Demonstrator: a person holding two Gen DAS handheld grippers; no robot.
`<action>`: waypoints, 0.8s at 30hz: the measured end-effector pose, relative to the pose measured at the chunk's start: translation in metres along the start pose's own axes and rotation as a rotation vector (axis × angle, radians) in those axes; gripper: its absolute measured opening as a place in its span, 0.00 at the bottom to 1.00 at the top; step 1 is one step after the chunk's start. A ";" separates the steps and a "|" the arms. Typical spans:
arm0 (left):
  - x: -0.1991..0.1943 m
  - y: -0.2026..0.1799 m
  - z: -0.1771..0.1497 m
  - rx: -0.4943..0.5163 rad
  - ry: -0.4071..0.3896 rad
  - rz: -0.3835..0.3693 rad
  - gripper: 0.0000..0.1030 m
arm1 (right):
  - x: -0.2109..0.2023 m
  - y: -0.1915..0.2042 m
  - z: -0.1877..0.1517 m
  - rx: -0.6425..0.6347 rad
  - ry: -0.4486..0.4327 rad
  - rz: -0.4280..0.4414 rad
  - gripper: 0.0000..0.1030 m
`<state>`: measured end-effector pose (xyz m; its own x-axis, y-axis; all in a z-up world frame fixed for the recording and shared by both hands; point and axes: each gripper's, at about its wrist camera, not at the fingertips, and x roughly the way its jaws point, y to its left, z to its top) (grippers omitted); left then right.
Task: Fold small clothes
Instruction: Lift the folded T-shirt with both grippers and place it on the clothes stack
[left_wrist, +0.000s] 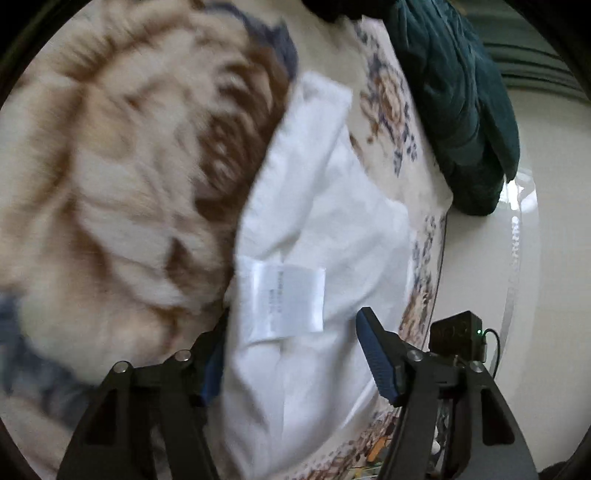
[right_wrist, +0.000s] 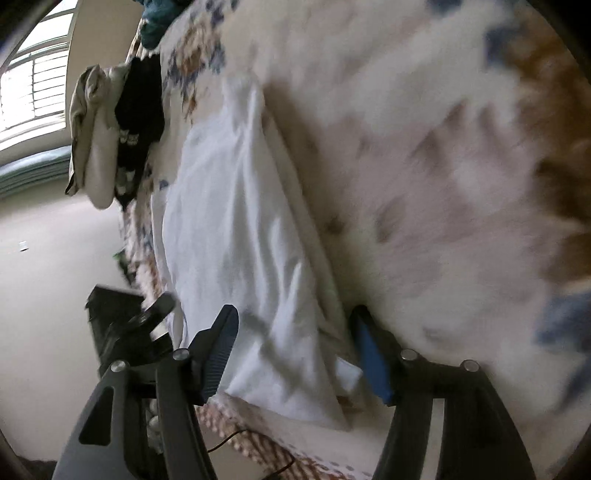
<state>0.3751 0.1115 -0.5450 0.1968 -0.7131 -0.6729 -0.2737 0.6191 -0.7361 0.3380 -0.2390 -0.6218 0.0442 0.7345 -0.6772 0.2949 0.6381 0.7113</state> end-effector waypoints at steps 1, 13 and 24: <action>0.001 -0.003 -0.001 0.013 -0.015 0.005 0.61 | 0.005 -0.001 0.001 -0.004 0.008 0.017 0.64; -0.048 -0.041 -0.013 0.153 -0.129 0.000 0.10 | -0.008 0.047 -0.015 -0.103 -0.096 0.027 0.11; -0.137 -0.127 0.036 0.268 -0.225 -0.053 0.09 | -0.068 0.180 -0.001 -0.201 -0.186 0.036 0.10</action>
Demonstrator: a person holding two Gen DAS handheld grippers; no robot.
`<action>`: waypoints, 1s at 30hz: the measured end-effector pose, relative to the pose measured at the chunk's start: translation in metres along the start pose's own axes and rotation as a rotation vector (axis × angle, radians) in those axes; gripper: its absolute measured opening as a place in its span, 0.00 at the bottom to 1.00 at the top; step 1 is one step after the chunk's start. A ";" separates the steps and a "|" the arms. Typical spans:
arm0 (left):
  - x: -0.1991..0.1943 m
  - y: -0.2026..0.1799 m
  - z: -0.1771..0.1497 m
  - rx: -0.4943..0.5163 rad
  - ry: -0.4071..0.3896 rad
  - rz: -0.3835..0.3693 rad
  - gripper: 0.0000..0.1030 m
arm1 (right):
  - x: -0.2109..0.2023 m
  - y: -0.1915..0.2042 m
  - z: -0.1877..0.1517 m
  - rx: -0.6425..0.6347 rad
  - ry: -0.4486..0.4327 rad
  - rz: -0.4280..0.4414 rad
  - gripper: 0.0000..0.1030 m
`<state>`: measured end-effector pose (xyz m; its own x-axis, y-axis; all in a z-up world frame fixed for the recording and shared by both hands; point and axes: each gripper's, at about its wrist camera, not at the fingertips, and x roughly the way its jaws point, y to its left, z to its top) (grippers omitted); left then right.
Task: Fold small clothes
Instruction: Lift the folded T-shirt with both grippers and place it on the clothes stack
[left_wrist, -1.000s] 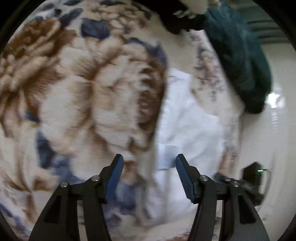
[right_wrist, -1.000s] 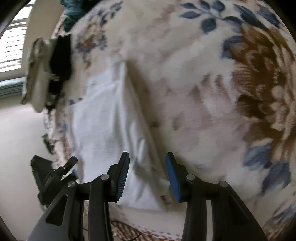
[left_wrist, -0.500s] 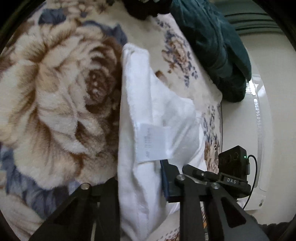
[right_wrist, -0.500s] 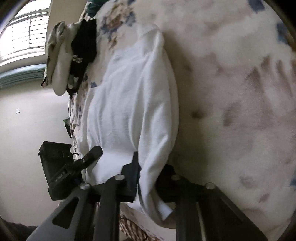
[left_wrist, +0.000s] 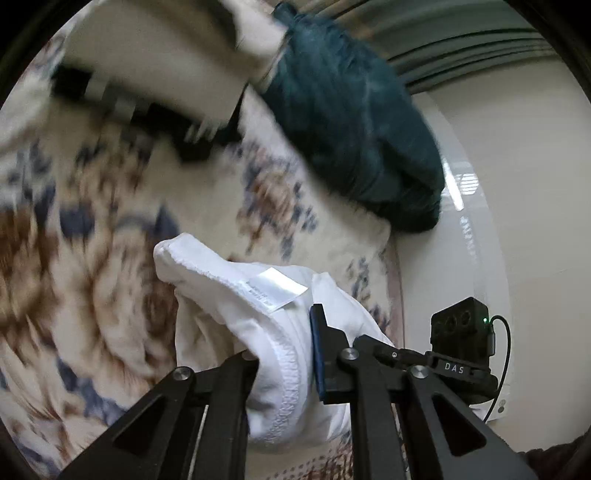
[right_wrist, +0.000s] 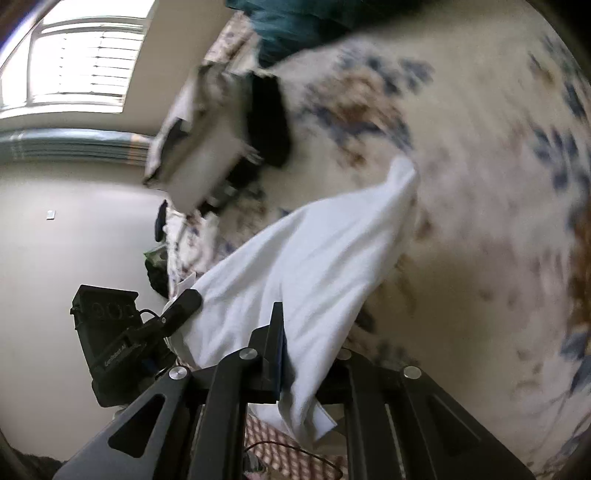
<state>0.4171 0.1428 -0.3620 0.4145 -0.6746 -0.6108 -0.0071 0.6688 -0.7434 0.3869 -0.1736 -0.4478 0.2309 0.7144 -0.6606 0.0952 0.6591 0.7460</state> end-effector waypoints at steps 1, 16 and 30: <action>-0.010 -0.007 0.013 0.011 -0.015 -0.008 0.09 | -0.003 0.016 0.010 -0.016 -0.011 0.005 0.10; -0.123 -0.058 0.288 0.226 -0.335 0.029 0.09 | 0.017 0.291 0.239 -0.319 -0.252 0.138 0.10; -0.051 0.127 0.315 0.073 -0.178 0.247 0.20 | 0.221 0.246 0.316 -0.274 -0.072 -0.048 0.10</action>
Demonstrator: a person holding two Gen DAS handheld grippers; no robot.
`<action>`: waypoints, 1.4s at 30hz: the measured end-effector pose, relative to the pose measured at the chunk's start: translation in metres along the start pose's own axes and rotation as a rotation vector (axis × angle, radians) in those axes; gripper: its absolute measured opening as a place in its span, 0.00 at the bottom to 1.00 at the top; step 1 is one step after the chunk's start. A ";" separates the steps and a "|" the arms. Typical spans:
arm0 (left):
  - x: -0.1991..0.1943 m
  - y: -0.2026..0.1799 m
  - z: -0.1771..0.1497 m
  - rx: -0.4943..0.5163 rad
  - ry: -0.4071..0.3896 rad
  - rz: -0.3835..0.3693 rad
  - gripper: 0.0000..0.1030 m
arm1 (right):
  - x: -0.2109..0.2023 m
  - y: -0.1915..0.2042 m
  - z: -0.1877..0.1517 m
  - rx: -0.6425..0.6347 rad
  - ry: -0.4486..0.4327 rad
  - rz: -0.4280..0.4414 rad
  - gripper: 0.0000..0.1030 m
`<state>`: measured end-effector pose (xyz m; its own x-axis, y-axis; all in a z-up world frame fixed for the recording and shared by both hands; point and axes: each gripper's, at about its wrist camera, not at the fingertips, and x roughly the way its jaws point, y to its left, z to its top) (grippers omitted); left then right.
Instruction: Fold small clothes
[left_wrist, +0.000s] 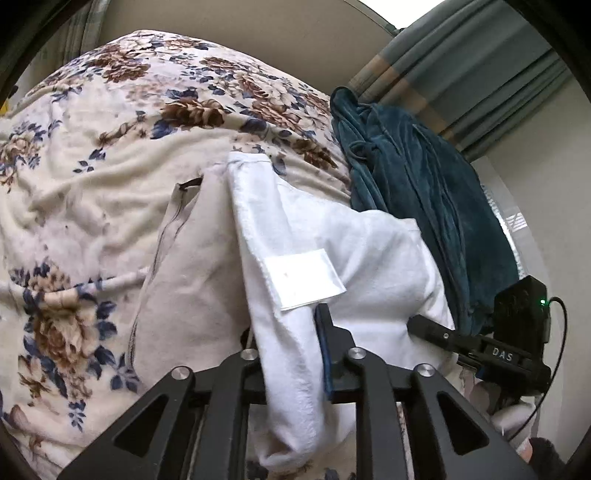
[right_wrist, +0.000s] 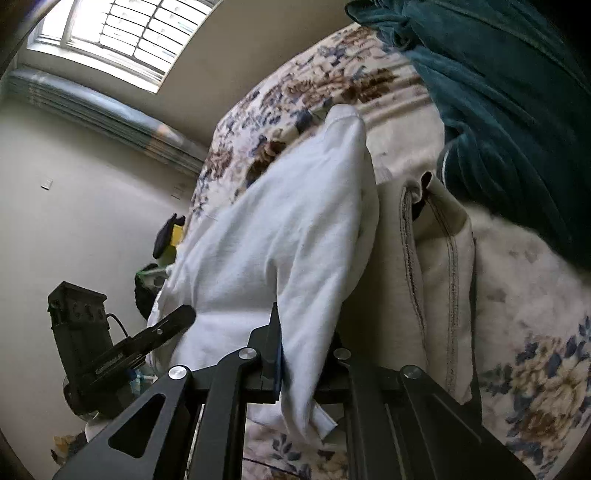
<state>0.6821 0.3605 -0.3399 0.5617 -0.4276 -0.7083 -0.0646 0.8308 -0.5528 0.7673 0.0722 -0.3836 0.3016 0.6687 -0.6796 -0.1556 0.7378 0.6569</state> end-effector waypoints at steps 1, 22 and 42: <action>-0.003 0.000 0.000 -0.007 0.002 0.017 0.32 | -0.002 0.002 0.001 -0.010 0.011 -0.021 0.16; -0.025 -0.032 -0.050 0.130 -0.032 0.431 0.84 | -0.049 0.023 -0.060 -0.206 -0.052 -0.569 0.96; -0.203 -0.185 -0.133 0.286 -0.215 0.529 0.84 | -0.279 0.165 -0.173 -0.275 -0.362 -0.745 0.99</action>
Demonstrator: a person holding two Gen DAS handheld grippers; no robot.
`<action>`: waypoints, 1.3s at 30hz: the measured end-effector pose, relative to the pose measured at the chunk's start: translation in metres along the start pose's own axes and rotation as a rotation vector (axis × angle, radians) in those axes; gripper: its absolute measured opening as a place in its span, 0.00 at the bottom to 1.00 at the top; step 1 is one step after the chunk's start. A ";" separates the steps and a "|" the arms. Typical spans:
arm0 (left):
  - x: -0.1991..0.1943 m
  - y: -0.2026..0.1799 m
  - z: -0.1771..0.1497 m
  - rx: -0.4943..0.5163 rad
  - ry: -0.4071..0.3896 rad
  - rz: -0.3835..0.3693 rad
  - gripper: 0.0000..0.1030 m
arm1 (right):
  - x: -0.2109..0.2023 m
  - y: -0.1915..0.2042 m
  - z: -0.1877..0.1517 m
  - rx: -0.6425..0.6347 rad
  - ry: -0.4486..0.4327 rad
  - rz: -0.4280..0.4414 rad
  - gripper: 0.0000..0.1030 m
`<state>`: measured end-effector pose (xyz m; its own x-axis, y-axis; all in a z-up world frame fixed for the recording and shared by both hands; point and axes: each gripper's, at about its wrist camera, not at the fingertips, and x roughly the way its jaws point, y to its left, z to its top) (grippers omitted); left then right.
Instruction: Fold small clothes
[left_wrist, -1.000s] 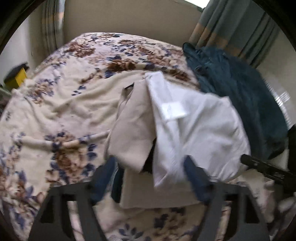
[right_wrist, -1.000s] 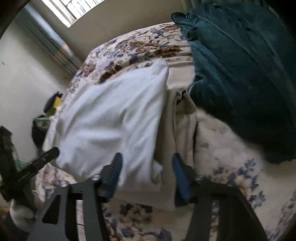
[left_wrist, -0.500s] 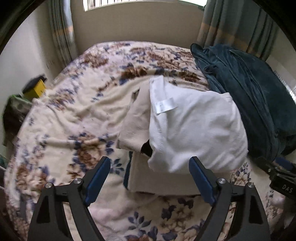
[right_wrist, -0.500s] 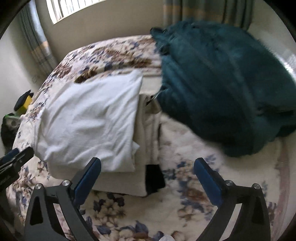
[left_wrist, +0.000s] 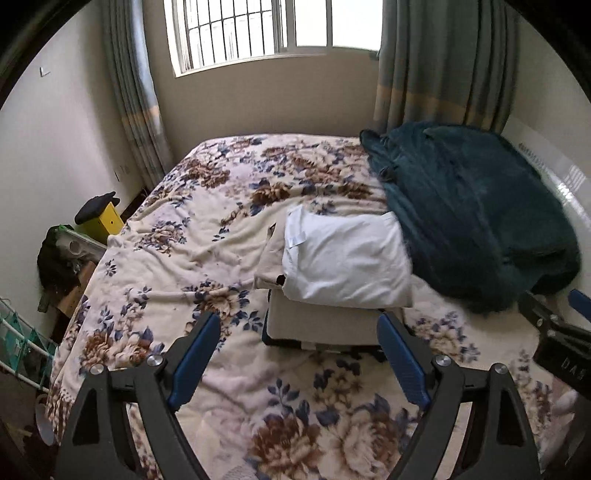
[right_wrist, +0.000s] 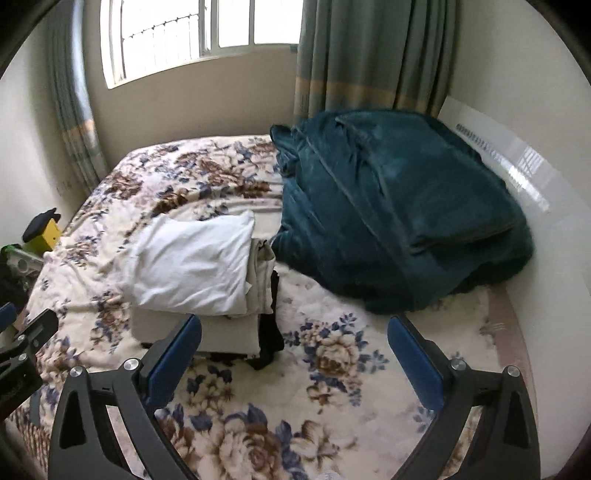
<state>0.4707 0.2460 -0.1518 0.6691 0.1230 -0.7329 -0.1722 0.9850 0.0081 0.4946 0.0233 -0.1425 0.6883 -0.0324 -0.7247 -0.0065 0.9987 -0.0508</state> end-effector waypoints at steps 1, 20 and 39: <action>-0.016 -0.001 -0.002 -0.002 -0.008 0.002 0.84 | -0.019 -0.002 -0.003 -0.003 -0.008 0.003 0.99; -0.254 0.000 -0.047 -0.030 -0.119 0.010 0.84 | -0.326 -0.049 -0.054 -0.033 -0.178 0.101 0.99; -0.319 -0.005 -0.074 -0.040 -0.175 0.022 1.00 | -0.397 -0.066 -0.081 -0.053 -0.217 0.119 1.00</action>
<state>0.2051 0.1927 0.0315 0.7800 0.1672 -0.6031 -0.2145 0.9767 -0.0066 0.1634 -0.0332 0.0930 0.8200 0.1003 -0.5635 -0.1307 0.9913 -0.0137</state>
